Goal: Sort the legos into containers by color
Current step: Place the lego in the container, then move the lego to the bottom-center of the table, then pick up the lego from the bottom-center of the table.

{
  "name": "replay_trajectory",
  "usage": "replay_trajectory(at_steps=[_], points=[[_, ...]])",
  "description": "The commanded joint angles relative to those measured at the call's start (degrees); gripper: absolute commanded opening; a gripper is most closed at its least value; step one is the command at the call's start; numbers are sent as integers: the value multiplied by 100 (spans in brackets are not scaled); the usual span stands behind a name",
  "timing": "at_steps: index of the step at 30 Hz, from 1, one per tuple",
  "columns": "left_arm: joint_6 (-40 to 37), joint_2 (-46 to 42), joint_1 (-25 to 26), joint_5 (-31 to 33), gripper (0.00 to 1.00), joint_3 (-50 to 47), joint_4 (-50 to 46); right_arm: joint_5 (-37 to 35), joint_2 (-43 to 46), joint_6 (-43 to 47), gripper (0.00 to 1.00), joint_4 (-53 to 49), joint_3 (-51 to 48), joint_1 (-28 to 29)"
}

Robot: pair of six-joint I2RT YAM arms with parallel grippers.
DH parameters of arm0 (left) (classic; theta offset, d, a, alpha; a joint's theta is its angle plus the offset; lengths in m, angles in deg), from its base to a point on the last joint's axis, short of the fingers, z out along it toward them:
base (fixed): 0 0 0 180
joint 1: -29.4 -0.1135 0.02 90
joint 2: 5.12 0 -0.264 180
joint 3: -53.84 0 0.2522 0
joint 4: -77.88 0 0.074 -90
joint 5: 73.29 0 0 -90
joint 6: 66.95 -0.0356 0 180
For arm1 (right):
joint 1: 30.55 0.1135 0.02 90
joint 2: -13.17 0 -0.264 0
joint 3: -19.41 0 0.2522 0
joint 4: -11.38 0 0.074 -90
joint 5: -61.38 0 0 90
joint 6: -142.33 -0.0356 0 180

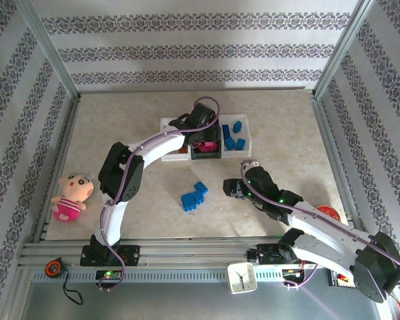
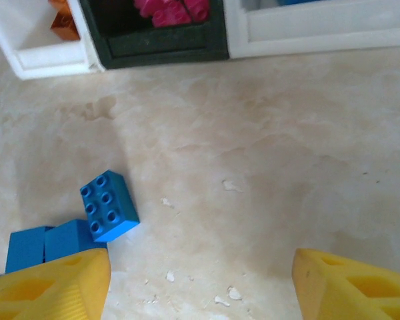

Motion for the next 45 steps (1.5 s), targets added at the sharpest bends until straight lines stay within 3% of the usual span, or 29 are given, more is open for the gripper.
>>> replay_trajectory(at_steps=[1,3,11,19,25,32,40,45], points=[[41,-473,-57,-223,74,66,-26,561,-240,239,73,291,-36,137],[126,-941,-55,-357,82,-324,265,664,-558,351,73,461,82,322],[373,-3369,-38,-520,98,-2837,1213,722,-2143,539,70,752,833,1092],[720,-5887,31,-340,100,-5300,1120,626,-3014,408,65,860,1110,1476],[973,-7076,43,-230,100,-6180,665,552,-3358,348,63,1008,1263,1549],[1020,-7692,44,-84,100,-6505,254,-113,-3299,98,53,736,1211,1401],[1056,-7741,42,-48,100,-6655,166,467,-3588,498,60,734,1512,1426],[1044,-7743,43,3,100,-6693,100,562,-4017,672,56,755,1816,1435]])
